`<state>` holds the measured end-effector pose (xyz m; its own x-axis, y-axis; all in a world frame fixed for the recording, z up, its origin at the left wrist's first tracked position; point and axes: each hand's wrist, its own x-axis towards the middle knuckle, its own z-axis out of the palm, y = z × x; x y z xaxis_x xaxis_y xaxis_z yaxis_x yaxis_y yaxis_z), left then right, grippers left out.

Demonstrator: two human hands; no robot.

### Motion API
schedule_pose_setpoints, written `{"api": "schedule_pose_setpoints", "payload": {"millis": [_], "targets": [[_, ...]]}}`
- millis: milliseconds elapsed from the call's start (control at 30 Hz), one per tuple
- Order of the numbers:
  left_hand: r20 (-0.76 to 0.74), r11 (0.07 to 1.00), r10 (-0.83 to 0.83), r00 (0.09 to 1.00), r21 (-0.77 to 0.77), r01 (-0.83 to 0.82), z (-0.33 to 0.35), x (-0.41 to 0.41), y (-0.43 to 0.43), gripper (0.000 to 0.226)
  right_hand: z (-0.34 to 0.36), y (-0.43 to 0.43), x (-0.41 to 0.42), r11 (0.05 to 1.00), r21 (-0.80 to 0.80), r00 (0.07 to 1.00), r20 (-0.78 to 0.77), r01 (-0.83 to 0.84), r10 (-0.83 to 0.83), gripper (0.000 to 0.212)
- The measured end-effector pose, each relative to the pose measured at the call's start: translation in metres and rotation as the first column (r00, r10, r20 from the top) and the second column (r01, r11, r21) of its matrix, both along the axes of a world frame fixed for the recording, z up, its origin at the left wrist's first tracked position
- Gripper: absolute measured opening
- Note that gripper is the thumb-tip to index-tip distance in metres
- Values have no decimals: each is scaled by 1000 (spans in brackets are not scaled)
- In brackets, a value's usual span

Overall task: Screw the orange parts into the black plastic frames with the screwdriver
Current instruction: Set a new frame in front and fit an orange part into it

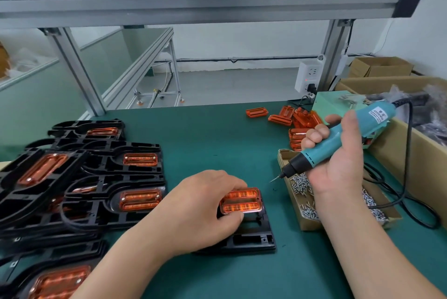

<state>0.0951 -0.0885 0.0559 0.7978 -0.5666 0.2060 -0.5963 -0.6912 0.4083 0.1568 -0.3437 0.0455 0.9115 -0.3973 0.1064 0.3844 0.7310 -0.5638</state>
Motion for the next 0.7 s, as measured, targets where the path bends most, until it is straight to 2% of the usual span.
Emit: {"api": "schedule_pose_setpoints", "payload": {"millis": [267,533,700], "targets": [[9,998,-21,1000,54,20,-3,-1,2,33,0,1,-2,1000,-19,1000,-9,8,-9,30],[-44,988,-50,998,145,56,-11,6,5,54,0,3,-3,1000,-30,1000,-11,0,0,30],[-57,987,-70,996,138,78,-15,8,8,53,0,2,-4,1000,-16,1000,-4,-1,1,29]]}}
